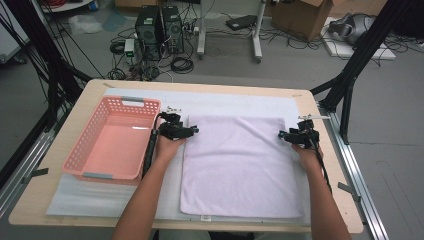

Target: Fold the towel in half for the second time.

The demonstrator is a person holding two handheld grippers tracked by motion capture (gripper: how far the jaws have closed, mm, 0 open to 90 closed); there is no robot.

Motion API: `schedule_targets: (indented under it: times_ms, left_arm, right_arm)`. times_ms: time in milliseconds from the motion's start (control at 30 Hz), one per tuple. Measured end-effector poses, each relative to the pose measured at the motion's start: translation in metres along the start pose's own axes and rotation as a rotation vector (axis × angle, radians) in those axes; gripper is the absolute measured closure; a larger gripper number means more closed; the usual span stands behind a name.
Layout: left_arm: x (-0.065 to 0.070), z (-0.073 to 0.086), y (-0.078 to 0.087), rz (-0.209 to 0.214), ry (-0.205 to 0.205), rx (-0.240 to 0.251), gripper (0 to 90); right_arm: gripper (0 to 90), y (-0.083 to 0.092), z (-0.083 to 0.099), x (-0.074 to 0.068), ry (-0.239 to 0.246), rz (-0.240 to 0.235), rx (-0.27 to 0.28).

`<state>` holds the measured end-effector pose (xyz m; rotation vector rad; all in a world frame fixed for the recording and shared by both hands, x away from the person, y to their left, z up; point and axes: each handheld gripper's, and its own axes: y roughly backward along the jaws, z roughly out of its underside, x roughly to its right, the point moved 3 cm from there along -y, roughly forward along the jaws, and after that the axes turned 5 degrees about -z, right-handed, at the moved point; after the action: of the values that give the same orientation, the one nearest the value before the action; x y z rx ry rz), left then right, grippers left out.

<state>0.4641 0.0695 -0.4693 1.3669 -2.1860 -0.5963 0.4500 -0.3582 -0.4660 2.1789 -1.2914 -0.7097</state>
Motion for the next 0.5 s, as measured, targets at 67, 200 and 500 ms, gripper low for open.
schedule_targets:
  times_ms: [67, 200, 500]
  left_arm:
    - [0.002, -0.002, -0.004, -0.013, -0.008, 0.001, 36.2]
    - [0.002, -0.005, -0.005, -0.076, -0.108, -0.022, 55.2]
    - [-0.007, -0.005, -0.002, 0.029, 0.007, 0.004, 86.1]
  right_arm:
    - [56.7, -0.003, -0.001, -0.001, 0.037, 0.029, 0.001]
    - [76.8, -0.003, -0.001, 0.001, -0.007, 0.030, 0.017]
    - [87.9, 0.001, -0.004, 0.004, -0.059, 0.031, 0.013]
